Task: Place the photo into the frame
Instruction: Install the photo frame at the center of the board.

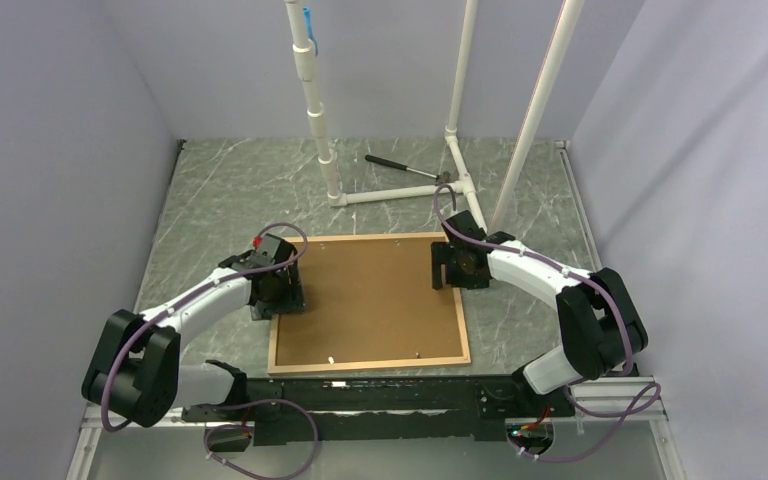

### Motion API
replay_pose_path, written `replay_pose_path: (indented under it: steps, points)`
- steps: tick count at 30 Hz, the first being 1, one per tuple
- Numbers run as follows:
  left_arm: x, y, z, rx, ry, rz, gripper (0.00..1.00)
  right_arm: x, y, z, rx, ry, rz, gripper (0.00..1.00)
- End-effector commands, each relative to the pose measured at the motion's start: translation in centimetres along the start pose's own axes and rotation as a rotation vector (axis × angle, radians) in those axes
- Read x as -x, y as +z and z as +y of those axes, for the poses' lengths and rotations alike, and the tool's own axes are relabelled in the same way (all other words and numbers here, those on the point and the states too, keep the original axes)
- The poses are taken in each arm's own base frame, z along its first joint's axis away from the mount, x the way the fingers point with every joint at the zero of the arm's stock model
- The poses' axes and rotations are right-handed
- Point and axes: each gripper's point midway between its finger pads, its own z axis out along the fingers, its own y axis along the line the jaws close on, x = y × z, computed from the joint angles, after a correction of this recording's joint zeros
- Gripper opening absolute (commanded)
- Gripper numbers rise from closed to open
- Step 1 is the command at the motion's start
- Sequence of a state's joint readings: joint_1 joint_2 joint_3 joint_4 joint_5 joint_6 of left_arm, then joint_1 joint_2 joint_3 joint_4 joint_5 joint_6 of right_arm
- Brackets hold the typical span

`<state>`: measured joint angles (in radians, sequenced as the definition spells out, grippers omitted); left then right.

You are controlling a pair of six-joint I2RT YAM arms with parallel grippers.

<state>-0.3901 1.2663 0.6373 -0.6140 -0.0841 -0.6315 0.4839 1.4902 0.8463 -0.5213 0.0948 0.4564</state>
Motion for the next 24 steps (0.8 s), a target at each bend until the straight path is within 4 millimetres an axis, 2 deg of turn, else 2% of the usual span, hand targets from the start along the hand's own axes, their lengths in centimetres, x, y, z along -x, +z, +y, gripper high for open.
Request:
replay_pose_path:
  steps: [1,11,17,24]
  points:
    - [1.3,-0.3,1.1,0.102,-0.036,-0.057,0.66,0.6,-0.5,0.2,0.027,0.022,-0.033,0.79]
    - [0.8,0.8,1.9,0.146,-0.065,-0.050,0.29,0.2,-0.1,-0.1,0.026,0.025,-0.018,0.79]
    - [0.7,1.3,1.2,0.115,-0.059,-0.034,0.00,0.1,0.1,0.0,0.029,0.026,-0.012,0.79]
    - [0.9,0.9,0.2,0.051,-0.070,-0.055,0.00,-0.2,0.1,-0.3,0.020,0.025,-0.008,0.79]
